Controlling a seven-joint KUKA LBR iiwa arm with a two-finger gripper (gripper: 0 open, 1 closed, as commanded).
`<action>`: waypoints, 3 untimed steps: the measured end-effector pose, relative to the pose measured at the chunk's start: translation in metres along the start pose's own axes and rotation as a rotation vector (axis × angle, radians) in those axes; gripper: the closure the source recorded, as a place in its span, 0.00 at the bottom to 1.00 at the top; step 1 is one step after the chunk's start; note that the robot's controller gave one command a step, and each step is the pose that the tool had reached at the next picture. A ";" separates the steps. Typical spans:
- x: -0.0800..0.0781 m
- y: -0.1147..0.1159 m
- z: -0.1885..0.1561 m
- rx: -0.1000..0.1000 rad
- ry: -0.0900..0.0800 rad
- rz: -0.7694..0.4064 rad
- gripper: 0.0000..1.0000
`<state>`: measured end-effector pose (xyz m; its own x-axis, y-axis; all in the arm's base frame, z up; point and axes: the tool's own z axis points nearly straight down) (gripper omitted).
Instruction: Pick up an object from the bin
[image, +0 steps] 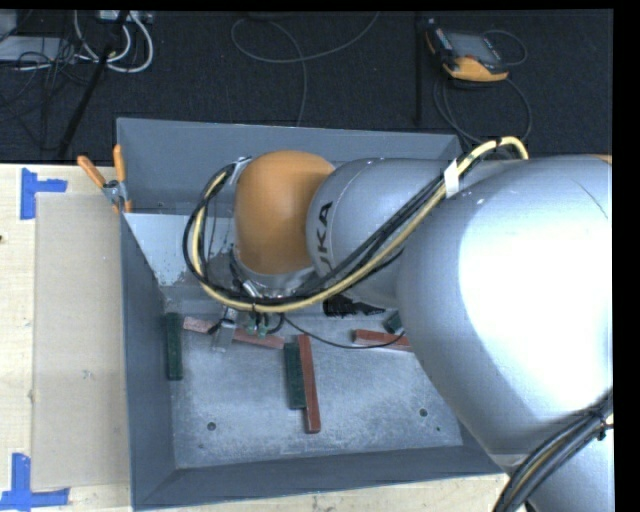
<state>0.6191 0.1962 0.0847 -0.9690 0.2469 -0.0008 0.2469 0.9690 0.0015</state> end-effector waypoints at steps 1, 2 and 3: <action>-0.001 0.000 -0.020 0.000 0.000 0.002 1.00; -0.002 0.000 -0.072 -0.002 -0.003 0.002 1.00; -0.003 0.001 -0.093 -0.001 -0.001 0.002 1.00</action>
Offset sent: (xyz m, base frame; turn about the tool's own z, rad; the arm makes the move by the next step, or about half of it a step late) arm -0.0002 0.0001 0.0191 0.0000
